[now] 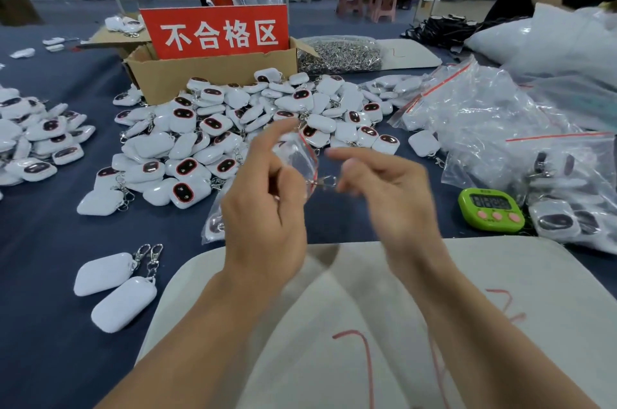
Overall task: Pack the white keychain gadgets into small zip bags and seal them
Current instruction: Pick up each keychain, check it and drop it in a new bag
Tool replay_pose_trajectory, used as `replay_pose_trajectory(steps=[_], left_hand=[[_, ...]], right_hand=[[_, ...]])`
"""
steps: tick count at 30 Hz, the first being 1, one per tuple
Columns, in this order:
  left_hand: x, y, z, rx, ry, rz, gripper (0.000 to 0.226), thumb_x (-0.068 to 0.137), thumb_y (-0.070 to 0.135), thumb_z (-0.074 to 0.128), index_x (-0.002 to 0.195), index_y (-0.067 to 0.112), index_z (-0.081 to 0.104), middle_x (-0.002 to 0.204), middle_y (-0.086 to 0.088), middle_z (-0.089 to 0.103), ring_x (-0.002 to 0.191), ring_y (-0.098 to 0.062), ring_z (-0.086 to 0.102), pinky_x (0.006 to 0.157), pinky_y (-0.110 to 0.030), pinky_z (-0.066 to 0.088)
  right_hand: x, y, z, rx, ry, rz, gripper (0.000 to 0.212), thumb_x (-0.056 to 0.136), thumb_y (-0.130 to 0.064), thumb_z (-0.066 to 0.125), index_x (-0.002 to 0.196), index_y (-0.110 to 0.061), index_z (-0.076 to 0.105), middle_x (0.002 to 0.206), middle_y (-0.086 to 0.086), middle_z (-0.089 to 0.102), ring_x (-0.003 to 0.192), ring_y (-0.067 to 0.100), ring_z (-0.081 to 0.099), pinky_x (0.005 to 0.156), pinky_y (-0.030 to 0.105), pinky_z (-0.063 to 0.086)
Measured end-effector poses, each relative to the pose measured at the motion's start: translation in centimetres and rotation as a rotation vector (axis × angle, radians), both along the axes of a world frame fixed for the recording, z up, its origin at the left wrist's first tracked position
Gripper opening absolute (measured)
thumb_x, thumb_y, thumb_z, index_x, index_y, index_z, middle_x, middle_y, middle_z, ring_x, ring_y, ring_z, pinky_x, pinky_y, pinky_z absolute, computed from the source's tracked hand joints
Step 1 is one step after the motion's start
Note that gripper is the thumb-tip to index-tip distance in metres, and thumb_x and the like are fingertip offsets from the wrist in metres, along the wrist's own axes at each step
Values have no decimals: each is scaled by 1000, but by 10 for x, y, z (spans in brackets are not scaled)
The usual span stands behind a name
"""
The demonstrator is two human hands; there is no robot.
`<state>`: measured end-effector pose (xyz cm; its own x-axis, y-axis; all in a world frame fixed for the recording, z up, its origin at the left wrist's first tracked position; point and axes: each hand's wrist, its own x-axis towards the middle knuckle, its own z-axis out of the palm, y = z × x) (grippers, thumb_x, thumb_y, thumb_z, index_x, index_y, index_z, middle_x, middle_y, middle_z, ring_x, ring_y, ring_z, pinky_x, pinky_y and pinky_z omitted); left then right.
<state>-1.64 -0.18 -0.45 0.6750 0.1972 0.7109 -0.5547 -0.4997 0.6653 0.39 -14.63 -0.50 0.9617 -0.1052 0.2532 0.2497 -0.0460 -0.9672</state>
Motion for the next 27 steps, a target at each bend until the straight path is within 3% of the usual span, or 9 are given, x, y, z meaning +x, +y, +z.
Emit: replay_pose_trajectory(steps=[2,6,9,11,15,18,20,22,27], left_hand=[[5,8,4,-129,-4,19,44,97,1,45,131,25,60,69,10,44,63,-9,44,64,-19,39],[21,40,30,-330,-92,98,42,94,2,43,126,22,60,69,20,49,66,0,46,70,-13,39],[26,53,49,-284,-228,121,41,91,0,41,123,21,57,77,23,56,68,1,51,69,-16,43],[22,46,49,-221,-200,70,37,94,7,43,120,30,57,72,9,53,58,-12,53,56,-28,44],[5,12,10,101,66,-27,30,95,16,50,112,39,60,66,5,51,57,-7,47,55,-15,34],[3,-10,-19,348,397,-125,34,93,17,51,118,39,60,72,9,57,72,-6,54,66,-25,38],[6,-17,-30,503,503,-105,39,93,18,50,126,37,58,84,8,60,87,-12,56,72,-29,37],[10,-17,-31,521,534,-134,43,91,18,50,128,37,58,79,9,54,83,-9,51,72,-27,36],[7,-16,-23,564,550,-446,44,78,26,48,116,46,59,72,15,58,73,0,54,60,-14,37]], right_hand=[[5,-20,-1,77,-7,-207,18,88,-22,66,82,-24,83,71,-2,74,65,4,57,67,15,46],[21,-40,-20,-265,184,-438,18,93,-19,66,95,-27,81,77,-10,75,62,-1,58,58,6,39],[36,-37,-28,-507,249,-382,29,94,-24,65,120,-28,76,124,-3,71,105,10,66,84,10,41],[48,-33,-27,-665,207,-325,36,95,-21,62,130,-25,71,147,0,56,135,17,50,97,14,30],[71,-29,-28,-867,191,-237,63,99,-24,59,158,-21,39,172,5,19,159,23,8,126,34,16],[84,-28,-29,-972,268,-234,73,99,-37,56,163,-19,24,172,9,16,158,29,9,126,49,18],[85,-25,-30,-1034,244,-256,66,99,-37,52,158,-16,31,164,10,32,153,31,21,122,49,24],[82,-23,-29,-1000,203,-289,60,98,-32,54,154,-16,40,153,7,45,146,30,32,118,47,30],[56,-31,-25,-716,192,-269,45,91,1,52,122,-25,72,125,-5,64,118,17,58,84,8,35]])
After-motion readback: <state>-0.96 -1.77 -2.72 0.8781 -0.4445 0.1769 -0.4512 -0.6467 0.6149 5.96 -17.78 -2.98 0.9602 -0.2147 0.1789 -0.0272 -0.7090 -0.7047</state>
